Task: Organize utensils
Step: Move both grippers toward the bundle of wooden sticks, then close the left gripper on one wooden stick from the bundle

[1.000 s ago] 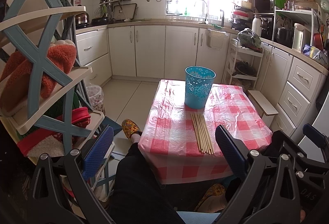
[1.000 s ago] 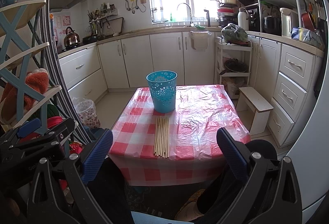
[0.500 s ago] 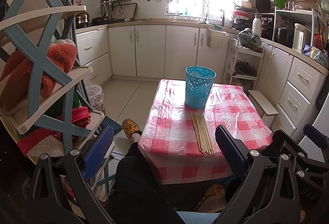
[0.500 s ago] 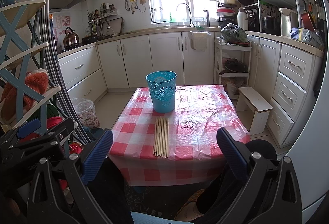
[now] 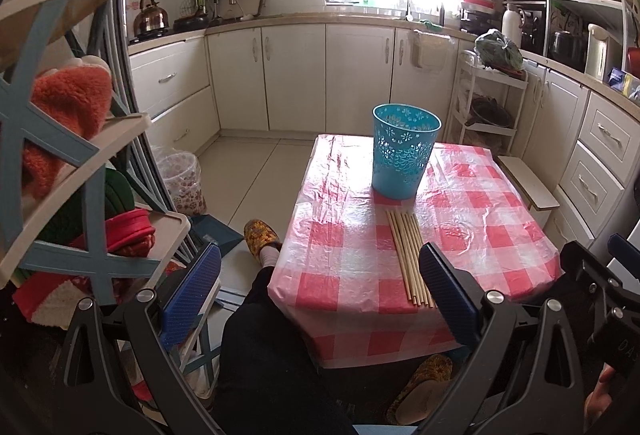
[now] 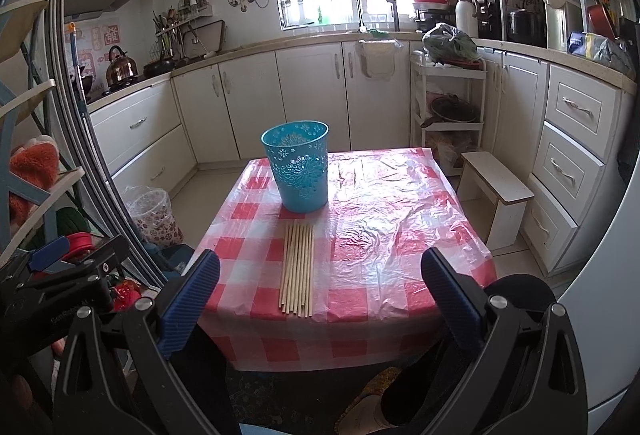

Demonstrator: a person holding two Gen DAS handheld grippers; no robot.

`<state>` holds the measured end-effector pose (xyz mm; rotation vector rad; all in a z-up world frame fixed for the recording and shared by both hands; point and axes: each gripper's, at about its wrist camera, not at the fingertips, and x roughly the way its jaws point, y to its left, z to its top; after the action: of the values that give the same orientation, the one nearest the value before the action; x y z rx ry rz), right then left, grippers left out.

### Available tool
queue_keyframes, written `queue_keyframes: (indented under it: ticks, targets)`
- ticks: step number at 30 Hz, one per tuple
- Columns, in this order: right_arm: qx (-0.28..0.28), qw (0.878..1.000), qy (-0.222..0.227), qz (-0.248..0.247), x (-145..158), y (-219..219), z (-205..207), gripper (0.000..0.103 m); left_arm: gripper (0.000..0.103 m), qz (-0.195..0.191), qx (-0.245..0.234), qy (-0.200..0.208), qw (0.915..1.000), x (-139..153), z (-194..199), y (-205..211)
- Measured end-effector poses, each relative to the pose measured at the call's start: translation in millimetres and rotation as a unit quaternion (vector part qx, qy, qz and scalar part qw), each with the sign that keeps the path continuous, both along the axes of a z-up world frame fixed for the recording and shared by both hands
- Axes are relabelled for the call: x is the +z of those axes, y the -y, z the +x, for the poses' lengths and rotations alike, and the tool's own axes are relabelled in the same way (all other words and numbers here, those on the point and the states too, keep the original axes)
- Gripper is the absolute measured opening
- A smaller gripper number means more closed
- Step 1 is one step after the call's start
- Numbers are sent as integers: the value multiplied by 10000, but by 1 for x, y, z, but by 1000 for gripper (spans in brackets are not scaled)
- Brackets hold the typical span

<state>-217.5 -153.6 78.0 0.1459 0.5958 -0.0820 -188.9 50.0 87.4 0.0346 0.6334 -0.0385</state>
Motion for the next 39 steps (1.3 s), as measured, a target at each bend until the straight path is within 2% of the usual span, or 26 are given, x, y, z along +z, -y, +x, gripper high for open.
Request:
queue_keyframes:
  ticks: [1,6,8,11,17,26,29,32,37,39]
  targets:
    - [18,10000,-90,-22,-5,3,10,93,95,5,-15,-56,10000,-5,9,2]
    - [265,9973,-676,-85,-40,9,65,67,95,-68,-54,-338,9994,-28,56,12]
    - [357,9950,-927,71,-62,14,92,48,95,-119,-87,-481,9987,-40,73,16]
    - [459,9910,-1259,-17,-94,14,126,30,95,-121,-123,-703,9974,-59,97,22]
    - [557,9862,-1554,78,-135,15,178,22,95,-121,-131,-1081,9940,-94,137,32]
    - [729,9815,-1767,-58,-162,15,218,16,95,-122,-156,-1466,9890,-127,182,49]
    - [795,9810,-1766,-149,-167,16,225,15,95,-87,-177,-1572,9874,-136,194,56]
    - [874,9808,-1734,-187,-167,20,230,8,95,-67,-184,-1690,9854,-145,206,62]
    - [1112,9771,-1787,-314,-167,30,235,7,94,-41,-267,-1871,9820,-162,226,74]
    - [1187,9756,-1822,-321,-167,37,236,7,90,-12,-281,-1963,9801,-169,234,80]
